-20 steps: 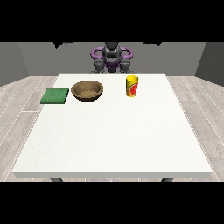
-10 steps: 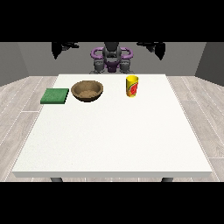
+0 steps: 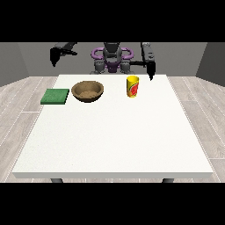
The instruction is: Pick the cup and pour the ball into the bowl, then pick the bowl and place it on the pad
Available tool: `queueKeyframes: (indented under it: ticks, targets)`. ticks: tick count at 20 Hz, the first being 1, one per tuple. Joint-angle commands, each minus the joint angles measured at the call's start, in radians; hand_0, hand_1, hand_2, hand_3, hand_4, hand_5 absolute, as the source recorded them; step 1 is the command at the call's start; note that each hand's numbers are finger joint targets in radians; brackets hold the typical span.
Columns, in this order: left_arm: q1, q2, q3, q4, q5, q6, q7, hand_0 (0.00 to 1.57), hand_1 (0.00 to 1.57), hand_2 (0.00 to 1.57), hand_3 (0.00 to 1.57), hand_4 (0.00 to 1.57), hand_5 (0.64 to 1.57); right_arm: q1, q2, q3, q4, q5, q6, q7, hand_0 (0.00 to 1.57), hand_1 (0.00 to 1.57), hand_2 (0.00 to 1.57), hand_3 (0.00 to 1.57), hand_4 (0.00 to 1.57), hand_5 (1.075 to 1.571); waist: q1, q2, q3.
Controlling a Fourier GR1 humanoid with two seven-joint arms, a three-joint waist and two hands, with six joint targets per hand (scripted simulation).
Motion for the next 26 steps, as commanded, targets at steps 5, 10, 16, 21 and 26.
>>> queueKeyframes:
  ticks: [5, 10, 16, 21, 26]
  targets:
    - [-0.093, -0.024, 0.029, 0.301, -0.043, 0.067, -0.268, 0.00, 0.00, 0.00, 0.00, 0.00, 1.519, -0.035, -0.012, -0.021, 0.045, -0.006, 0.043, -0.089, 0.00, 0.00, 0.00, 0.00, 0.00, 1.570, -0.044, 0.106, -0.0003]
    - [-0.231, -0.010, 0.061, 0.493, -0.039, 0.105, -0.323, 0.00, 0.00, 0.00, 0.00, 0.00, 1.519, -0.062, 0.000, -0.008, 0.071, 0.006, 0.039, -0.093, 0.00, 0.00, 0.00, 0.00, 0.00, 1.571, -0.054, 0.100, -0.0004]
    - [-0.309, 0.008, 0.104, 0.665, -0.021, 0.115, -0.463, 0.00, 0.00, 0.00, 0.00, 0.00, 1.521, -0.109, -0.003, -0.015, 0.070, -0.010, 0.033, -0.071, 0.00, 0.00, 0.00, 0.00, 0.00, 1.571, -0.064, 0.152, -0.0007]
    - [-0.381, 0.031, 0.113, 0.711, -0.001, 0.121, -0.426, 0.00, 0.00, 0.00, 0.00, 0.00, 1.527, -0.098, -0.031, -0.032, 0.169, 0.020, 0.074, -0.169, 0.00, 0.00, 0.00, 0.00, 0.00, 1.571, -0.055, 0.137, -0.0002]
    - [-0.291, -0.002, 0.038, 0.726, -0.164, 0.367, -0.570, 1.29, 1.29, 1.57, 1.57, 1.40, 1.268, -0.118, -0.041, -0.043, 0.134, 0.008, 0.057, -0.129, 0.00, 0.00, 0.00, 0.00, 0.00, 1.570, -0.089, 0.165, 0.0002]
